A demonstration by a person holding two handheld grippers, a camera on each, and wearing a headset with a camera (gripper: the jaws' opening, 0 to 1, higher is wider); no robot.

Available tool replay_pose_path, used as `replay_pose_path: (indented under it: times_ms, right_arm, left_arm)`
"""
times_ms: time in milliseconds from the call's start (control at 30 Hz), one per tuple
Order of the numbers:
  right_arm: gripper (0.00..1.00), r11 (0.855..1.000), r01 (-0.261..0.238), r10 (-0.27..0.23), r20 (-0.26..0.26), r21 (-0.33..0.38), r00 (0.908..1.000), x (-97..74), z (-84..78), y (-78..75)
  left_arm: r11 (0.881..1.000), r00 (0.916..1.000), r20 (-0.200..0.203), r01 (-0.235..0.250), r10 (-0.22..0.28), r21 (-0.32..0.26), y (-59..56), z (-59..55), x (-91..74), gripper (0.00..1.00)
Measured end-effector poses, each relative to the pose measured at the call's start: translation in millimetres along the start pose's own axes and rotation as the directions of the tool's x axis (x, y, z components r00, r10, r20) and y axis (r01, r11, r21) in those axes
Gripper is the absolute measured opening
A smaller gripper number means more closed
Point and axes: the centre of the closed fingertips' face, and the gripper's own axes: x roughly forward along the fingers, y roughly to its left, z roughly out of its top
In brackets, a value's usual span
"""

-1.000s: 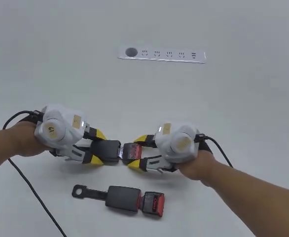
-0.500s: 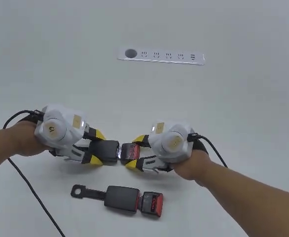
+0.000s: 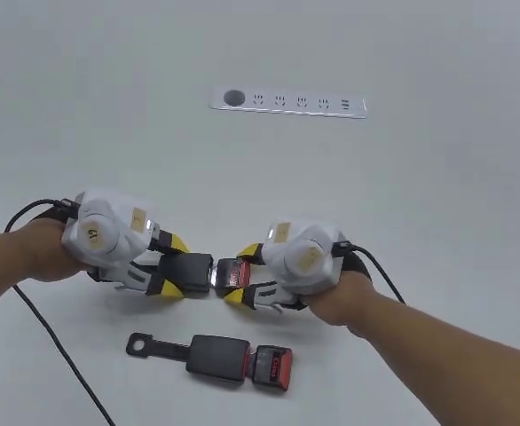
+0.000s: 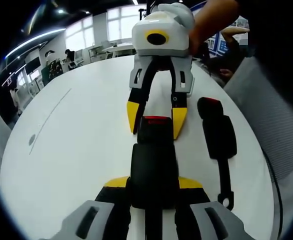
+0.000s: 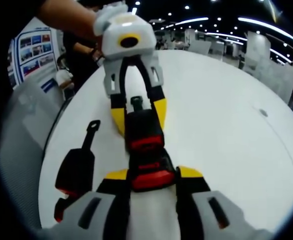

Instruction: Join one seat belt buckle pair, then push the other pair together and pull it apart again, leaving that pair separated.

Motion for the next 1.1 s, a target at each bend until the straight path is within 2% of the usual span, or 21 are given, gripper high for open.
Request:
replay_pose_path:
  times_ms: [367, 600, 833, 933, 1100]
  right_arm:
    - [0.35, 1.0, 0.004, -0.004, -0.015, -0.018, 0.9999, 0.3, 0.0, -0.5]
    - [0.35, 1.0, 0.003, -0.004, -0.014, -0.021, 0.9999, -1.1, -1.3, -1.4]
    - [0.35, 1.0, 0.011, -0.011, -0.01, -0.023, 0.9999, -11.5, -9.6, -3.8]
    - [0.35, 1.0, 0.008, -0.008, -0.016, -0.029, 0.9998, -14.3, -12.2, -3.2]
    - [0.35, 0.999, 0.003, -0.004, -0.021, -0.041, 0.9998, -15.7, -14.4, -2.9]
  left_arm:
    - [1.0, 1.0, -0.001, 0.001, -0.001, 0.005, 0.3, -0.2, 0.2, 0.34]
    - [1.0, 1.0, 0.009, 0.0, 0.0, -0.011, 0.7, -0.5, 0.1, 0.35]
    - [1.0, 1.0, 0.007, 0.0, 0.0, -0.012, 0.9, -0.7, -0.2, 0.35]
    - [1.0, 0.9998, 0.02, -0.002, 0.003, -0.026, 1.3, -1.0, -0.8, 0.35]
    - [1.0, 0.9999, 0.009, 0.008, -0.008, -0.015, 1.3, 0.1, -0.4, 0.35]
